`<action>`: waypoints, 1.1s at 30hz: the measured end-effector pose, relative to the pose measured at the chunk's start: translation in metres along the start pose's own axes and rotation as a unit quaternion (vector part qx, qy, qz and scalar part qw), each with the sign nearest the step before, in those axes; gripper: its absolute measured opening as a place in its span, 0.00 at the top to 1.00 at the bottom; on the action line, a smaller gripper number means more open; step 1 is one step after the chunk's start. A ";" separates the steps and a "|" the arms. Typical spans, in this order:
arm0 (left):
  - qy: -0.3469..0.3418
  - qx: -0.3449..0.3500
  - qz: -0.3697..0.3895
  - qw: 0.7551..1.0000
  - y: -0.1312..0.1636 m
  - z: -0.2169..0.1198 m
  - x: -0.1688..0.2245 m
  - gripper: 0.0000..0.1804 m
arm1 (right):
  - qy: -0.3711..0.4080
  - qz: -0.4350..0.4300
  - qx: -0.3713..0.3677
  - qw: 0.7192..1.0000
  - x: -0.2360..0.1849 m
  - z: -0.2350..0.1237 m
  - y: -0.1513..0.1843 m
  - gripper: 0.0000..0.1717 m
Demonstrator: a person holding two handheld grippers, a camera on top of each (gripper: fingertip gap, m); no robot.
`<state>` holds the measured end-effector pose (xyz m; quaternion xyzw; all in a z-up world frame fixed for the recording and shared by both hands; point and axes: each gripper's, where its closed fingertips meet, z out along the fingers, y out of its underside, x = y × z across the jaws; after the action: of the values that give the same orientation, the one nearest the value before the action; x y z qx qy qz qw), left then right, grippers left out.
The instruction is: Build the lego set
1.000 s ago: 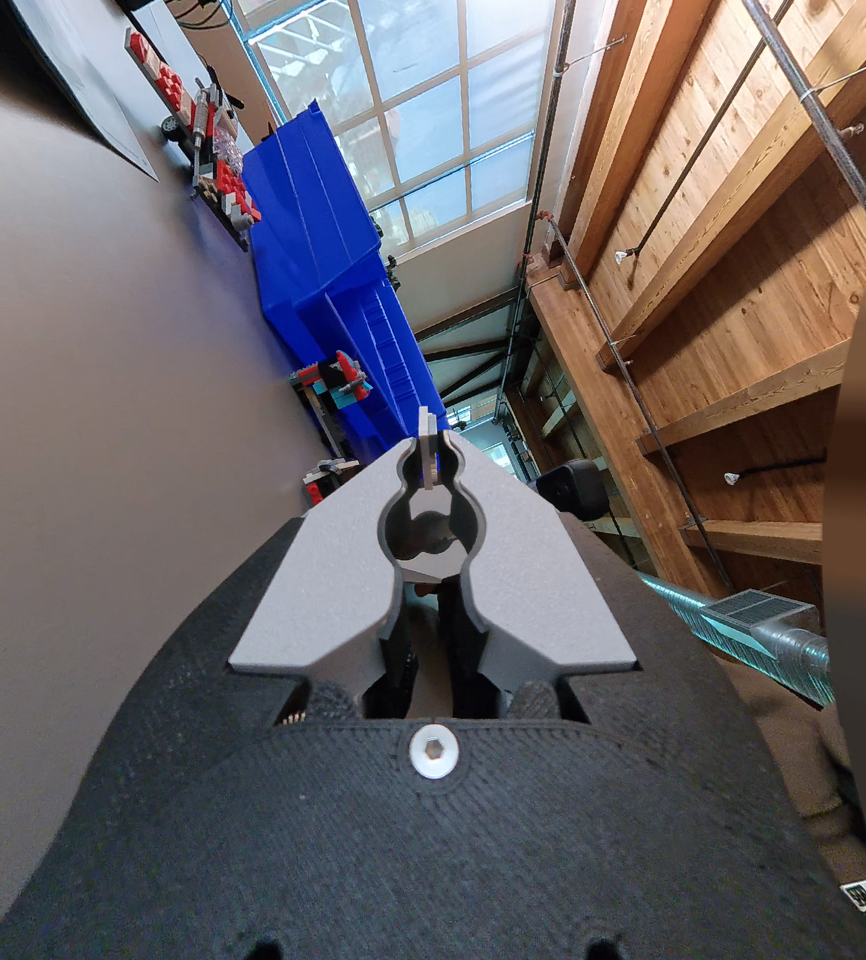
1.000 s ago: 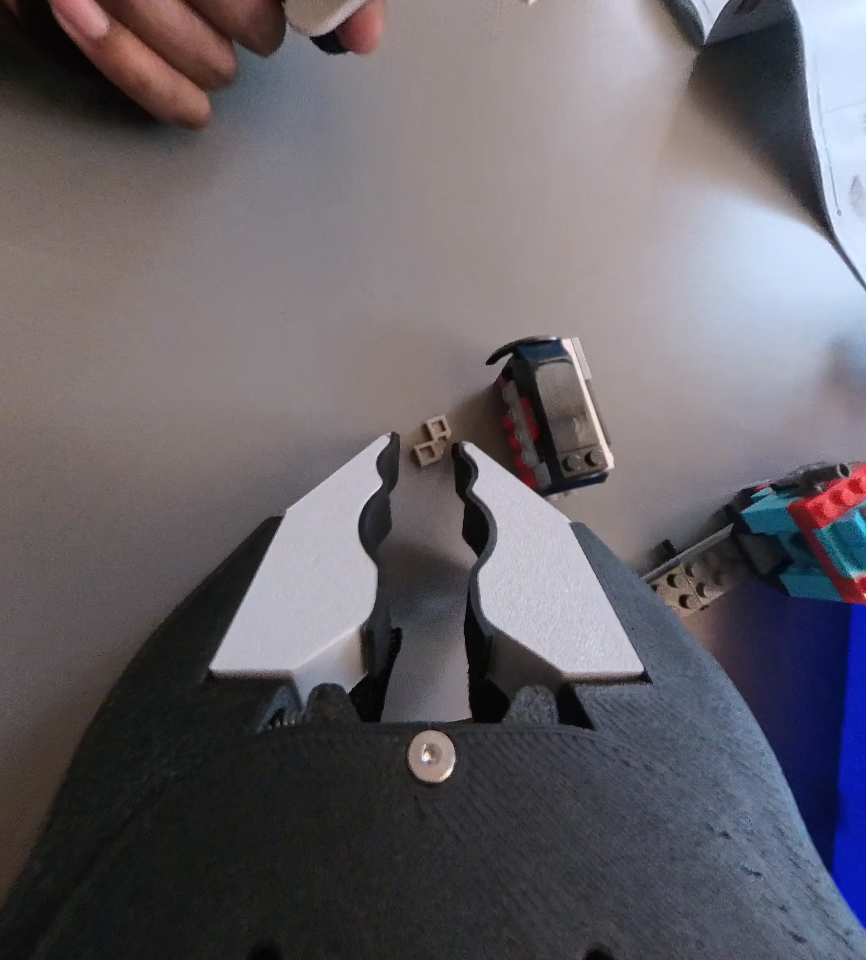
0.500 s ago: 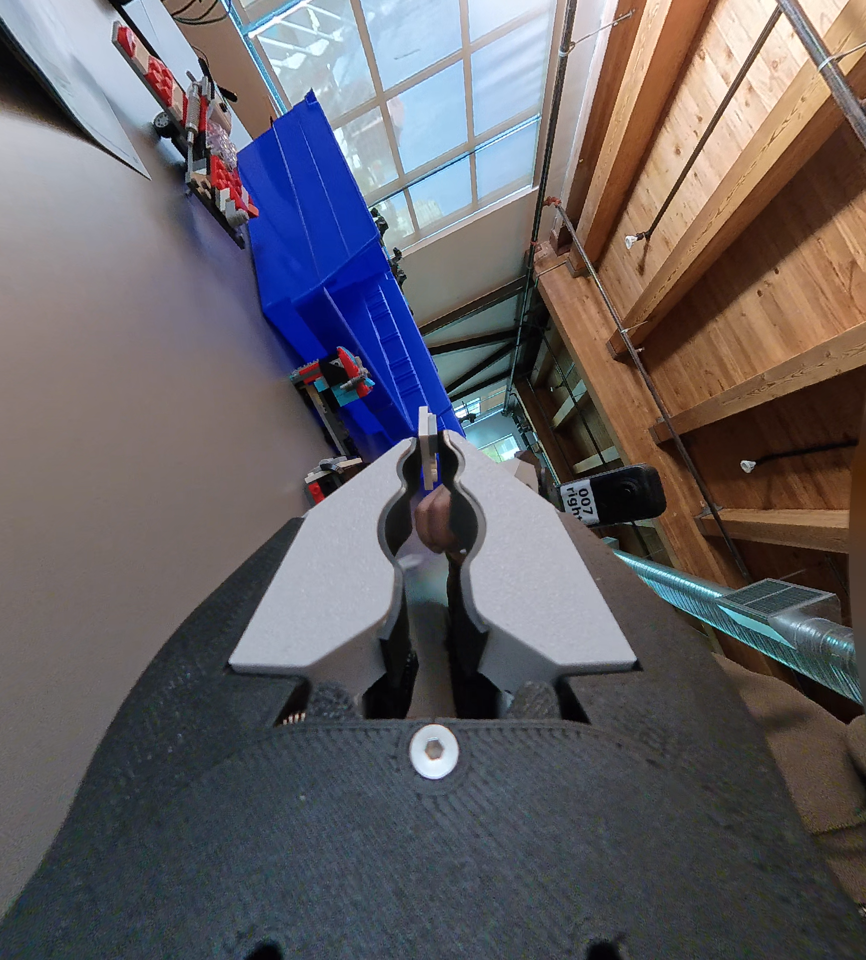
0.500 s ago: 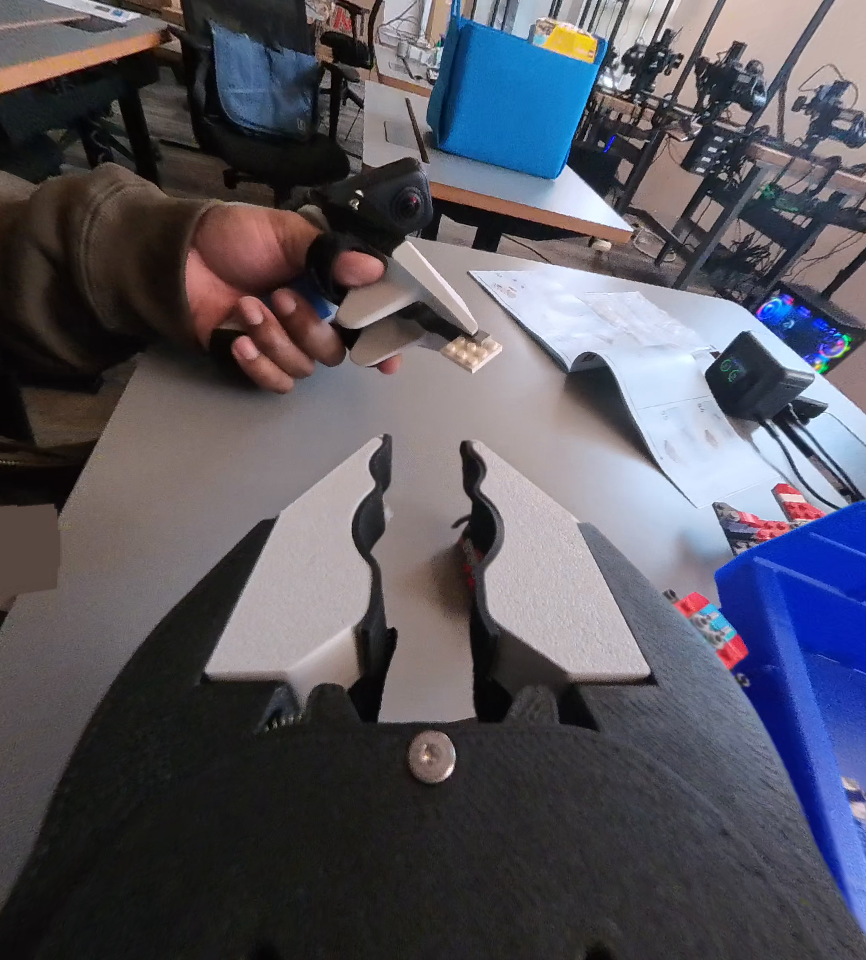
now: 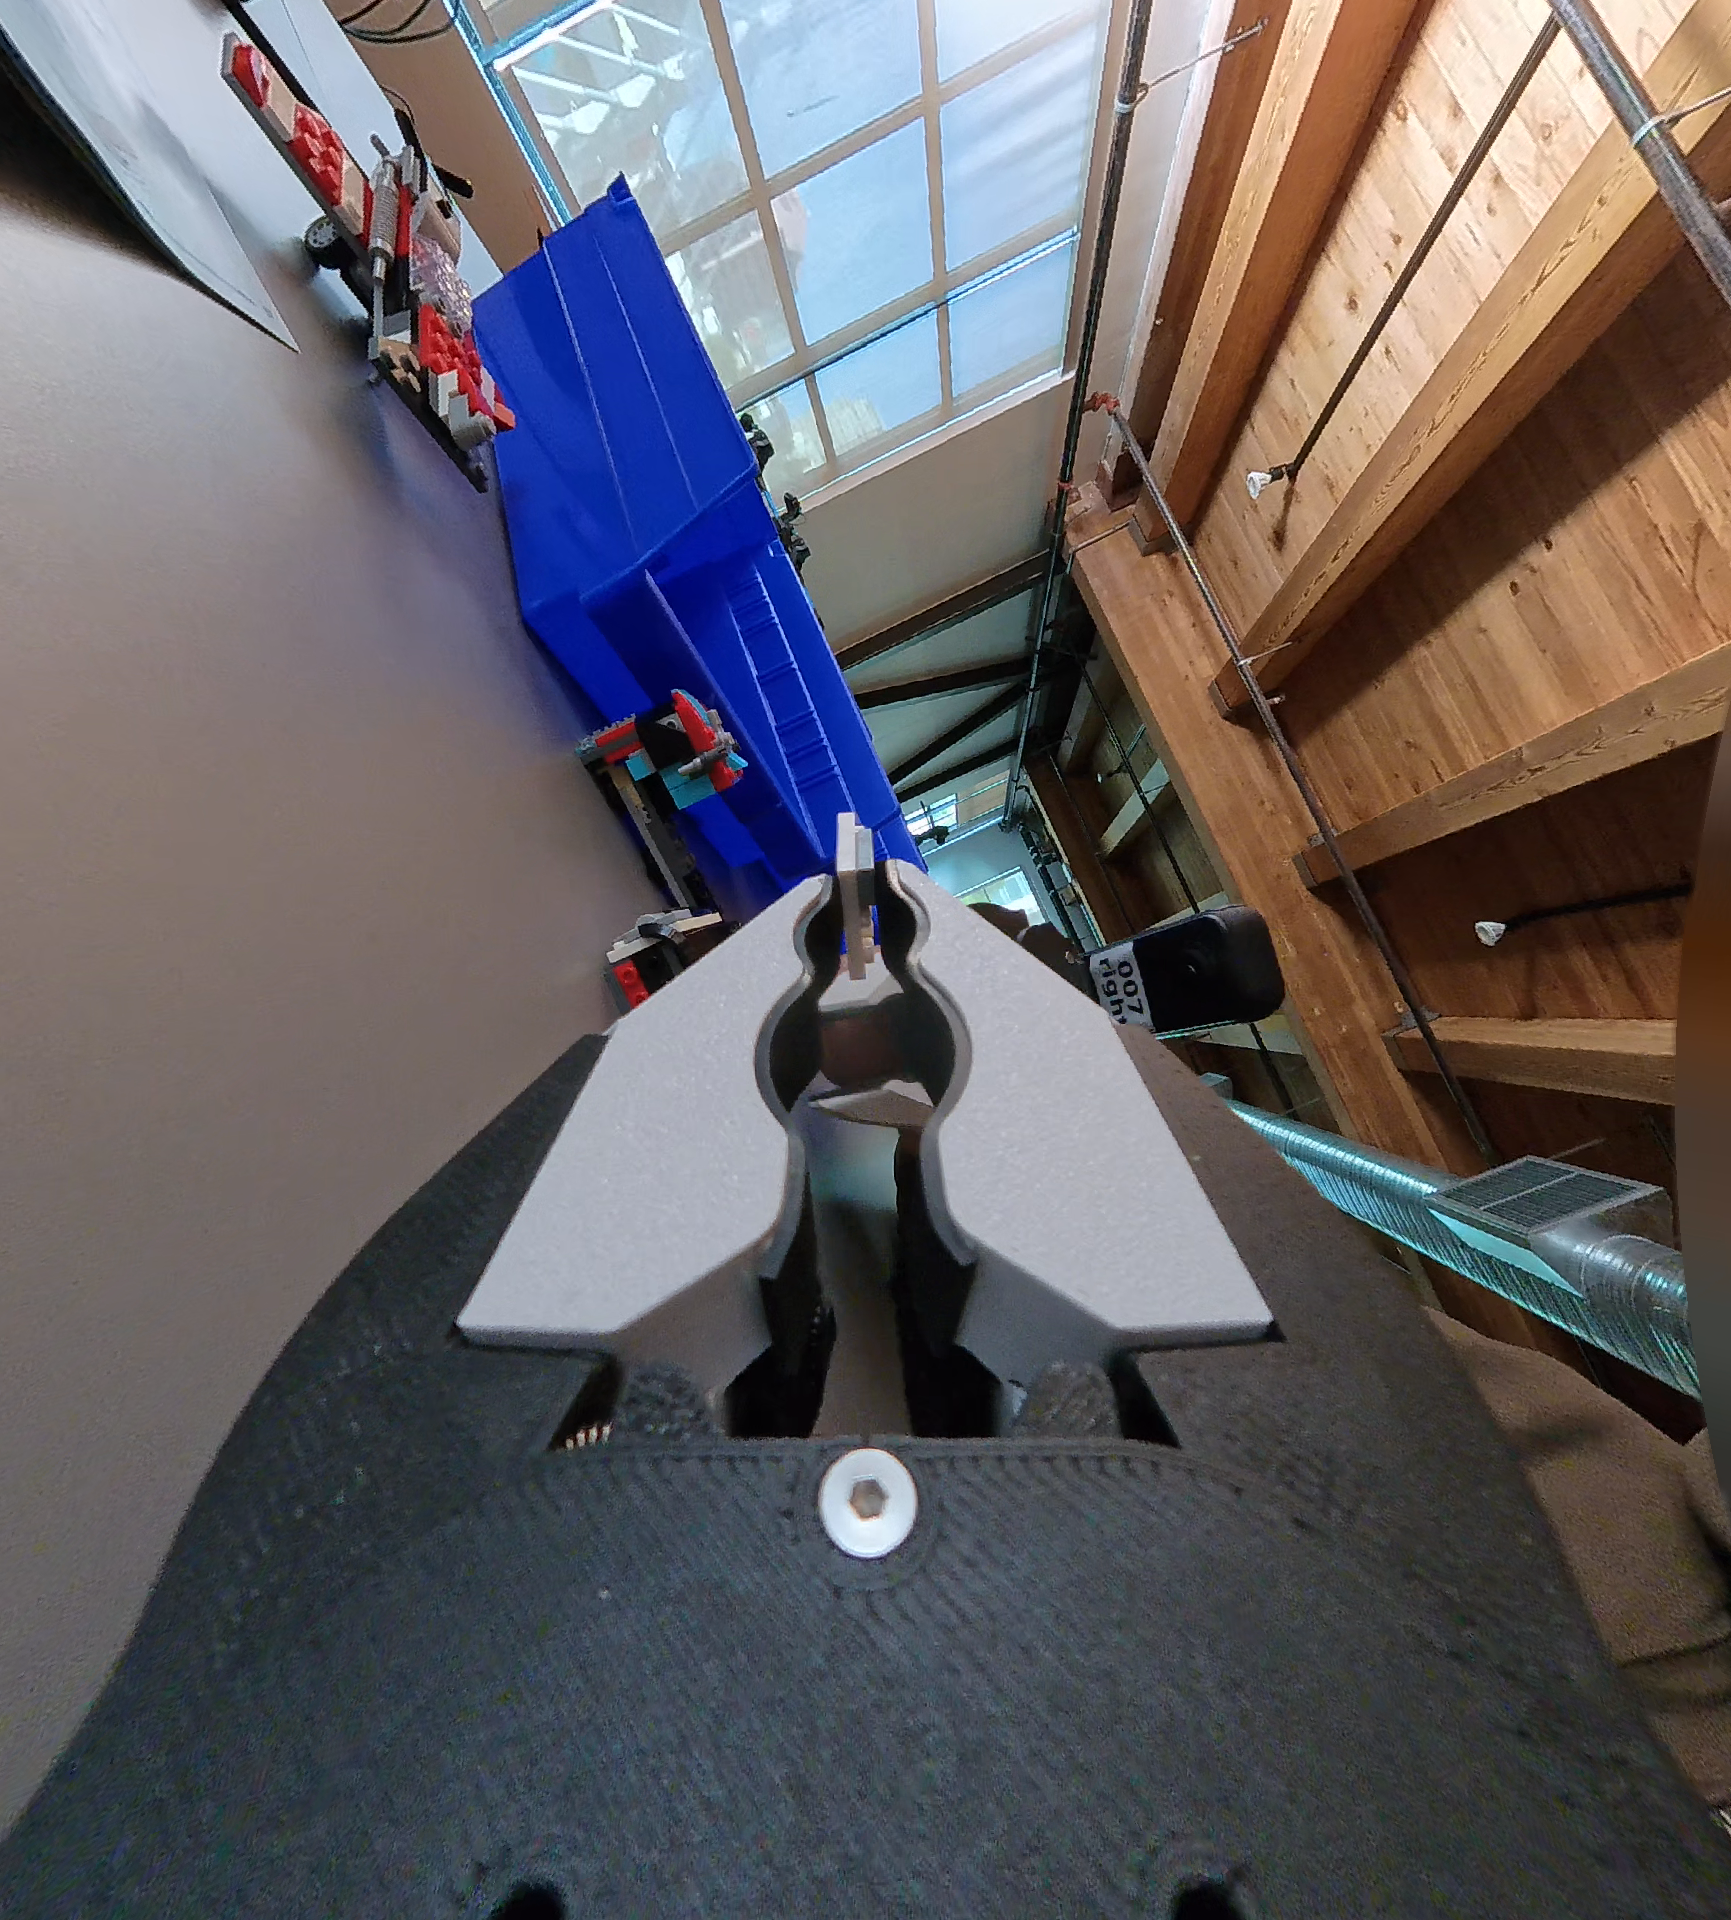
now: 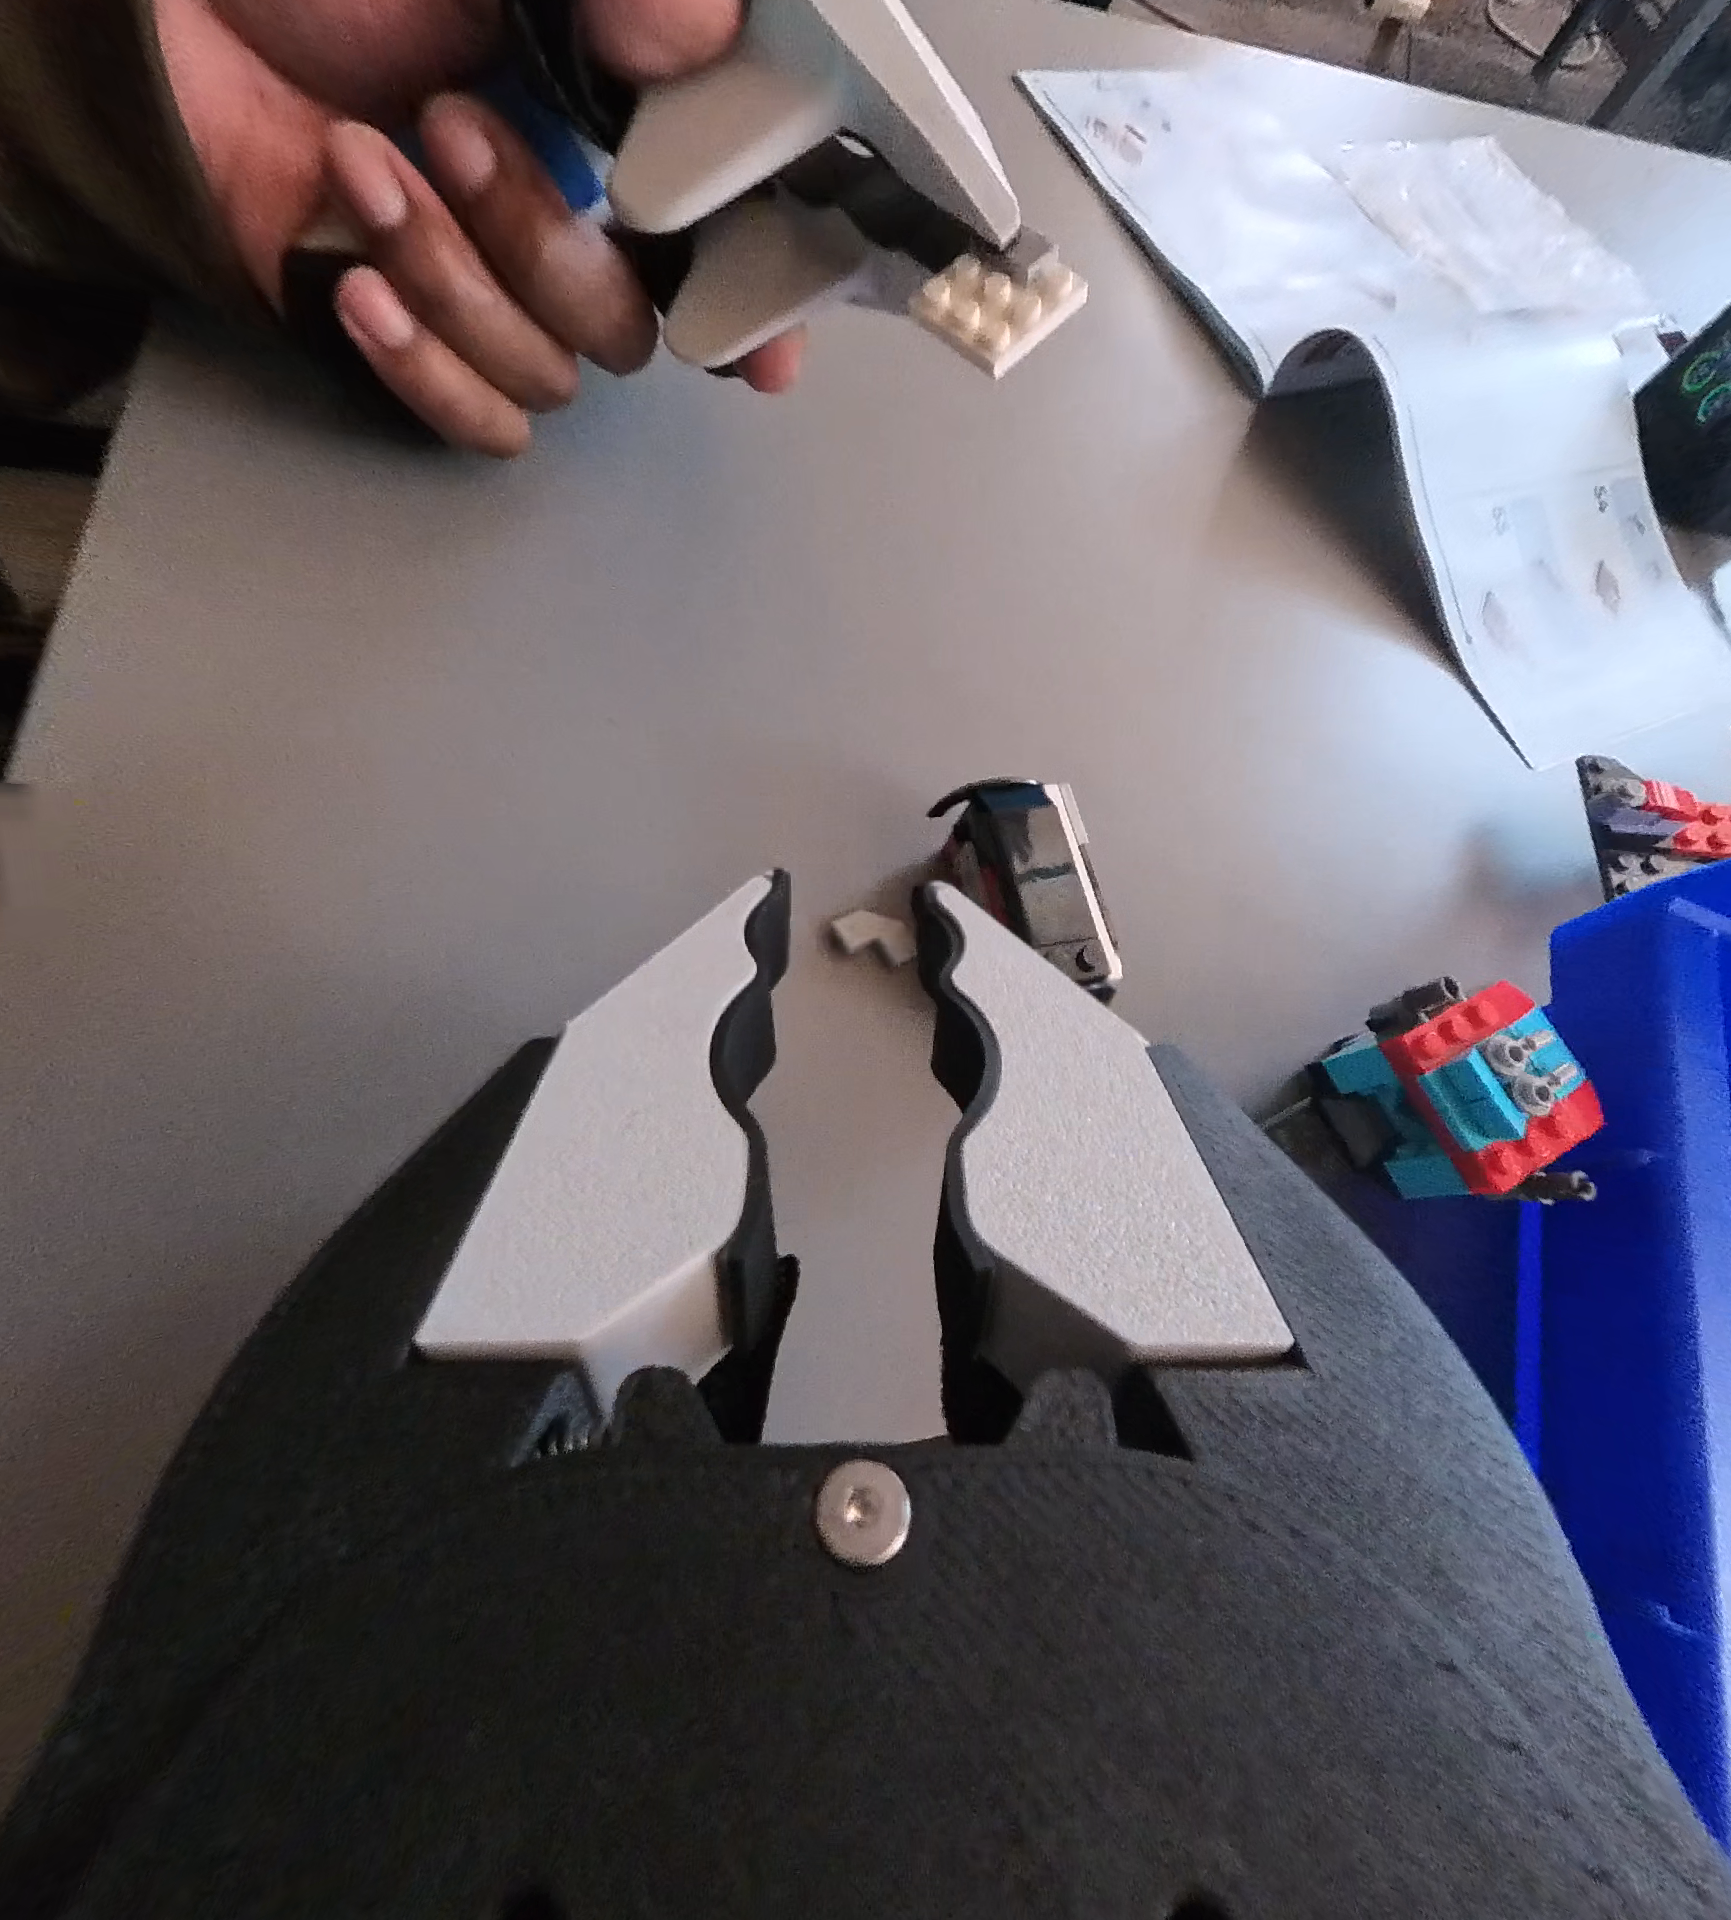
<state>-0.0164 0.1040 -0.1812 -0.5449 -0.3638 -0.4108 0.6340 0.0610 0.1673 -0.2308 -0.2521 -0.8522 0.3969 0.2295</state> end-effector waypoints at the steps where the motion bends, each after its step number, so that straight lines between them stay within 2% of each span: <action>1: 0.000 0.000 0.000 1.000 0.000 0.000 0.000 0.96 | 0.007 0.003 -0.008 1.000 0.002 0.002 0.003 0.86; 13: 0.001 -0.001 -0.002 1.000 0.000 0.001 0.000 0.96 | 0.008 0.044 -0.088 0.995 -0.001 0.022 0.030 0.87; 17: 0.001 -0.001 -0.001 1.000 0.000 0.001 0.000 0.96 | -0.017 0.054 -0.081 0.995 -0.011 0.026 0.024 0.87; 24: -0.004 -0.004 0.004 1.000 0.001 0.003 0.000 0.96 | -0.075 0.008 -0.069 0.995 -0.047 0.039 0.006 0.84; 30: -0.010 0.000 0.006 1.000 0.000 0.003 -0.002 0.96 | -0.083 0.026 -0.053 0.995 -0.049 0.028 -0.003 0.84; 33: -0.013 -0.001 0.009 1.000 0.001 0.003 -0.002 0.96 | -0.094 0.032 -0.074 0.992 -0.053 0.031 0.004 0.84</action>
<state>-0.0160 0.1075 -0.1829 -0.5541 -0.3666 -0.3985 0.6323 0.0842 0.1200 -0.2615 -0.2570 -0.8885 0.3618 0.1165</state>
